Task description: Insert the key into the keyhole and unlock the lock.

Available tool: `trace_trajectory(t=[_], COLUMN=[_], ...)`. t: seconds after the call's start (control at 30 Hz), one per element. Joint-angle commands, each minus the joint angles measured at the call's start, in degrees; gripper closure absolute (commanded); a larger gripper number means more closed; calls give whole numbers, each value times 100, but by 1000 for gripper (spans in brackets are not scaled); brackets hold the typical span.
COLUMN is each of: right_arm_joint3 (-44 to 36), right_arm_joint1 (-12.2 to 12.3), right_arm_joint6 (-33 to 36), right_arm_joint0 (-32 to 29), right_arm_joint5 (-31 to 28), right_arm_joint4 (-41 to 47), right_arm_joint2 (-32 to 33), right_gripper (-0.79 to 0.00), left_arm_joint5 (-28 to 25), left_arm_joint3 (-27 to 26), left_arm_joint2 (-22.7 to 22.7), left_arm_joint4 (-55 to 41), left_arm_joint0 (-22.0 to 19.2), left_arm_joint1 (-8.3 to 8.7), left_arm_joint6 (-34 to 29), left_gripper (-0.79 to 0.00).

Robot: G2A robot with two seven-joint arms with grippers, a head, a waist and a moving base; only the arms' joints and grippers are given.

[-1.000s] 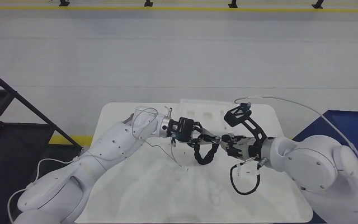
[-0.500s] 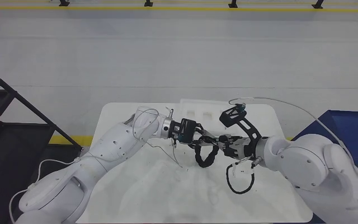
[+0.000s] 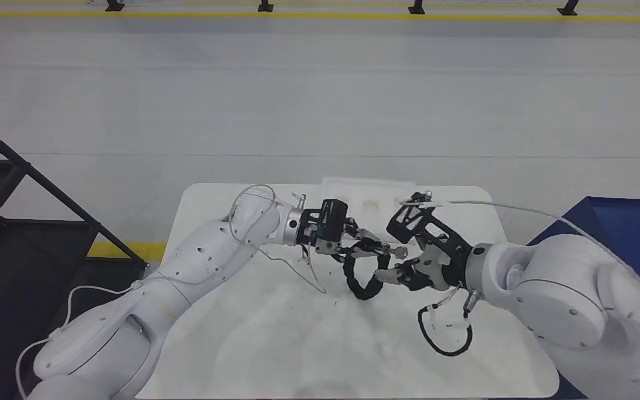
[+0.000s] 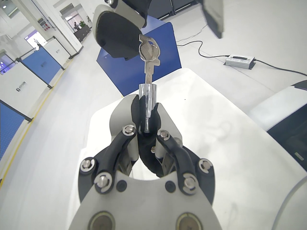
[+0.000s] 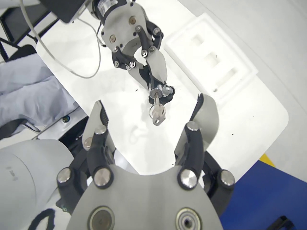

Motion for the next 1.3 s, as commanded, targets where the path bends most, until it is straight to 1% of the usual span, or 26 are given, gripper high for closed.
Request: trace_trajectory(t=[0.0, 0.13, 0.23, 0.37, 0.47, 0.7, 0.73, 0.83, 0.97, 1.03, 1.17, 1.27], right_arm_joint3=[-13, -85, -136, -136, -136, -108, -86, -3, 205, 282, 258, 272], right_arm_joint1=[18, 49, 60, 60, 60, 60, 65, 90, 109, 120, 236, 325], right_arm_joint6=[13, 51, -142, -142, -142, -201, -238, -252, -607, -726, -1466, -1822], right_arm_joint0=[-36, -117, -126, -126, -126, -154, -181, -117, -19, 22, 93, 140], right_arm_joint5=[-359, -922, -1165, -1165, -1165, -1174, -1264, -1910, -2963, -3305, -4046, -4402], right_arm_joint4=[-8, 0, -172, -172, -172, -198, -284, -541, -737, -911, -1657, -2010], right_arm_joint2=[17, 9, 53, 53, 53, 49, 38, 10, -55, -76, -441, -512], right_gripper=[-785, -785, -785, -785, -785, -785, -785, -785, -785, -785, -785, -785], left_arm_joint5=[-175, -175, -175, -175, -175, -175, -175, -175, -175, -175, -175, -175], left_arm_joint3=[-49, -154, -269, -379, -482, -813, -866, -971, -1149, -1208, -1270, -1314], left_arm_joint2=[-25, 198, 486, 872, 1076, 1276, 1289, 1312, 1315, 1314, 1310, 1308], left_arm_joint4=[-260, -491, -774, -1273, -1696, -2419, -2490, -2625, -2847, -2932, -3108, -3203], left_arm_joint0=[1, -93, -228, -438, -587, -849, -870, -928, -924, -916, -900, -894], left_arm_joint1=[57, 195, 318, 493, 619, 885, 918, 1006, 1079, 1110, 1155, 1181], left_arm_joint6=[-176, -239, -376, -657, -884, -1399, -1467, -1730, -2026, -2149, -2333, -2428], left_gripper=[0, 0, 0, 0, 0, 0, 0, 0, 0, 0, 0, 0])
